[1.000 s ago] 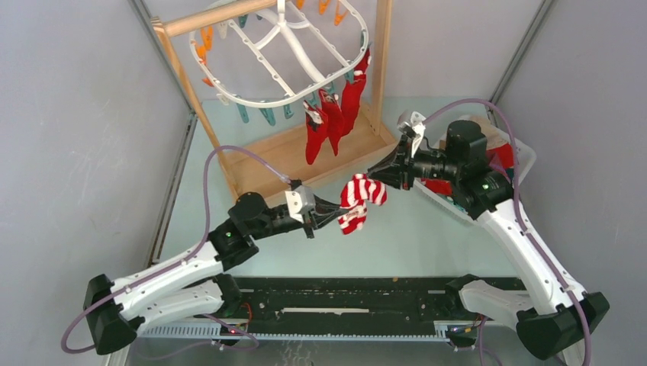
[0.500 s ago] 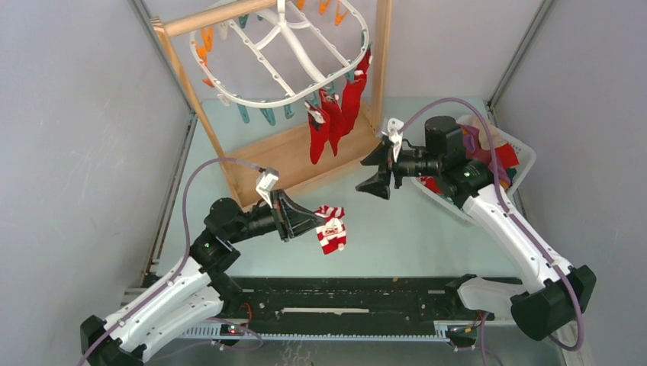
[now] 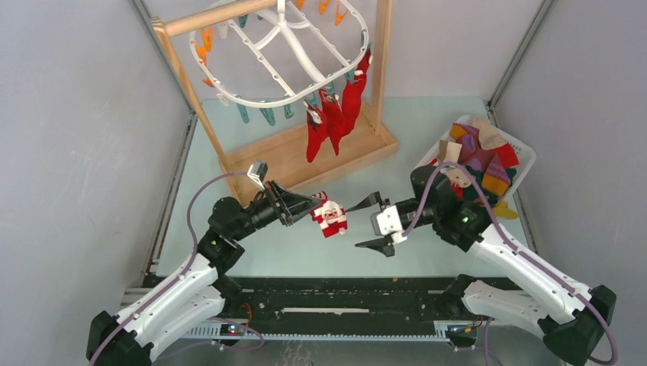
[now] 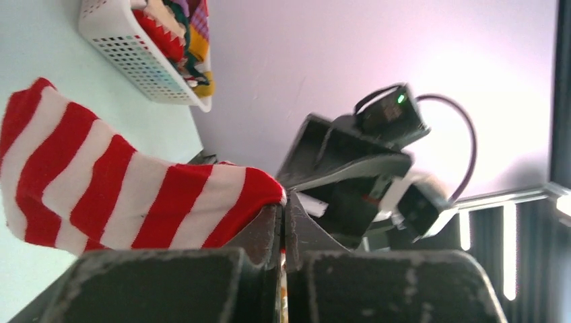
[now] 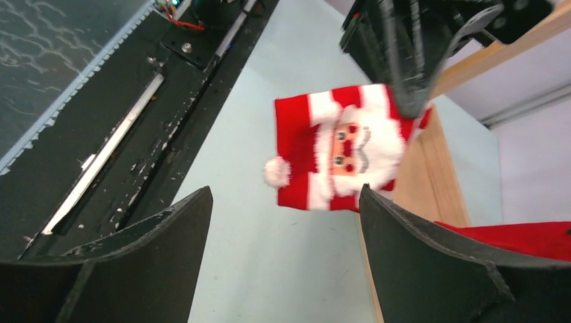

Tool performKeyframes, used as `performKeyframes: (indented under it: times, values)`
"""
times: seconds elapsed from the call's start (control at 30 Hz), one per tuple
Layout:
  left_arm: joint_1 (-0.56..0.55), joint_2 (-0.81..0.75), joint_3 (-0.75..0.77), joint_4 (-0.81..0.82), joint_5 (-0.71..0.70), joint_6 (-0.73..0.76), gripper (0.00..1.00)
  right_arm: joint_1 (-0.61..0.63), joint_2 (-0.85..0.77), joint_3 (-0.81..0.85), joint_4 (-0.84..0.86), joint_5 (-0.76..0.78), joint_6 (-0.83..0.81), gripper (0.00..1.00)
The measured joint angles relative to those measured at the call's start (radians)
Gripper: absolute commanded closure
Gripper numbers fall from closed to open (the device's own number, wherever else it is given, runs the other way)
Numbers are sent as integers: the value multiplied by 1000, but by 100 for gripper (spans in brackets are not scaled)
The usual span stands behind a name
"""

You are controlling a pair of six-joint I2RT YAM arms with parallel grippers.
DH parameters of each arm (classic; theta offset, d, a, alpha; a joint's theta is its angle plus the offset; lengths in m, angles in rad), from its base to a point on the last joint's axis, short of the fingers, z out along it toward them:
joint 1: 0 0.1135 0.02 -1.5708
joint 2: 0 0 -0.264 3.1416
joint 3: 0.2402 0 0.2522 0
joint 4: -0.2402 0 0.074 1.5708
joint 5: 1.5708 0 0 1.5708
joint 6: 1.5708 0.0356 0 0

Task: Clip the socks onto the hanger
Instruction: Pick up the sock from the bin.

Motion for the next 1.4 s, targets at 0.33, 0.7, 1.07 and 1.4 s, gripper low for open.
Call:
performKeyframes:
  times: [0.33, 0.7, 1.07, 1.4]
  values:
    - [3, 2, -64, 109, -72, -261, 100, 214, -50, -206, 431, 423, 123, 17]
    - [3, 2, -68, 183, -90, -351, 100, 299, -73, -256, 612, 593, 62, 20]
    - [3, 1, -90, 209, -109, -384, 100, 354, -127, -282, 599, 625, -14, 43]
    - [3, 1, -90, 222, -109, -392, 100, 359, -90, -288, 587, 653, -38, 63]
